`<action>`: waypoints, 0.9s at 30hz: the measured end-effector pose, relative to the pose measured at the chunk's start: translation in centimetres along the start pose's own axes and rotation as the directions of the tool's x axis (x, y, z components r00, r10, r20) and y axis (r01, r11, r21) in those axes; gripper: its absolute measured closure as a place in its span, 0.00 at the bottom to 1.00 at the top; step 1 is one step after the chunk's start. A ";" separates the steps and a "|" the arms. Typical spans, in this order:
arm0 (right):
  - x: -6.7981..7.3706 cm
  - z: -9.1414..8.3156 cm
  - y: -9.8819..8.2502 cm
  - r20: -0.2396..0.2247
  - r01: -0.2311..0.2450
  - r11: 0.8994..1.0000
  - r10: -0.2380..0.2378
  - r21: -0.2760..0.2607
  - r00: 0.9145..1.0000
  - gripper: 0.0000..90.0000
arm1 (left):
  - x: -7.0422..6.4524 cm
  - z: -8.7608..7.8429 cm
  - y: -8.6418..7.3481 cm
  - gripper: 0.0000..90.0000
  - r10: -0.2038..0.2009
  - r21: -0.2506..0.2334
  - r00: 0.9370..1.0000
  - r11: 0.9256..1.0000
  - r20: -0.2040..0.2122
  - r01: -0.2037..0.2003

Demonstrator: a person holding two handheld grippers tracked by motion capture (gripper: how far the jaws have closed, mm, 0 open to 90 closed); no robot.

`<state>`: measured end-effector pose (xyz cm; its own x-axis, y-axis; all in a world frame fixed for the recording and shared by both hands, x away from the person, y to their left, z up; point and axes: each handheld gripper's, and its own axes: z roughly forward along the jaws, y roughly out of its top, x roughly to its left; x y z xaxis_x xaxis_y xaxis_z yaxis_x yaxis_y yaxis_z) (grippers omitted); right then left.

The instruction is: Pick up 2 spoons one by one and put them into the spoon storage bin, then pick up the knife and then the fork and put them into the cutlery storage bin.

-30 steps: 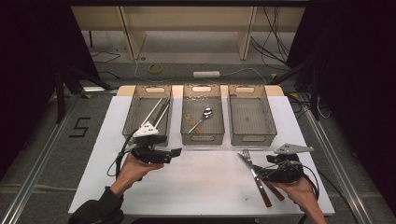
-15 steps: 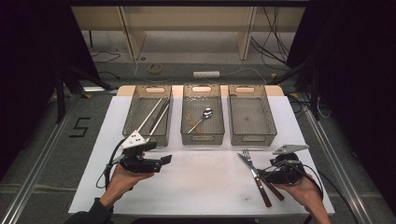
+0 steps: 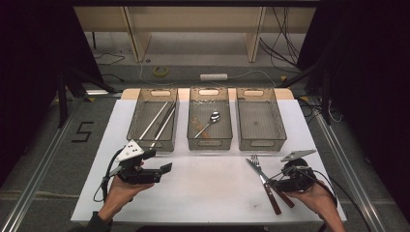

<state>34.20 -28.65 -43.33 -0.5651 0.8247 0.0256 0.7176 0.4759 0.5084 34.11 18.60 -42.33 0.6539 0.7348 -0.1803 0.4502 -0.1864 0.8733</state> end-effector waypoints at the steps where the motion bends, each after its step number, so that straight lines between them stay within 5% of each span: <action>1: 0.0 0.0 0.0 0.001 0.001 1.000 -0.001 0.006 1.000 0.39 | 0.0 0.0 0.0 0.20 -0.002 0.000 1.000 1.000 -0.002 0.002; 27: -0.1 0.8 -0.6 0.010 0.020 0.994 -0.021 0.112 1.000 0.42 | -0.4 -1.0 -0.6 0.18 0.010 -0.007 1.000 1.000 -0.022 -0.010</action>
<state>34.16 -28.75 -44.31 -0.5759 0.8175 0.0069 0.7476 0.5232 0.4092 32.91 19.10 -42.34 0.6448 0.7470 -0.1620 0.4395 -0.1890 0.8781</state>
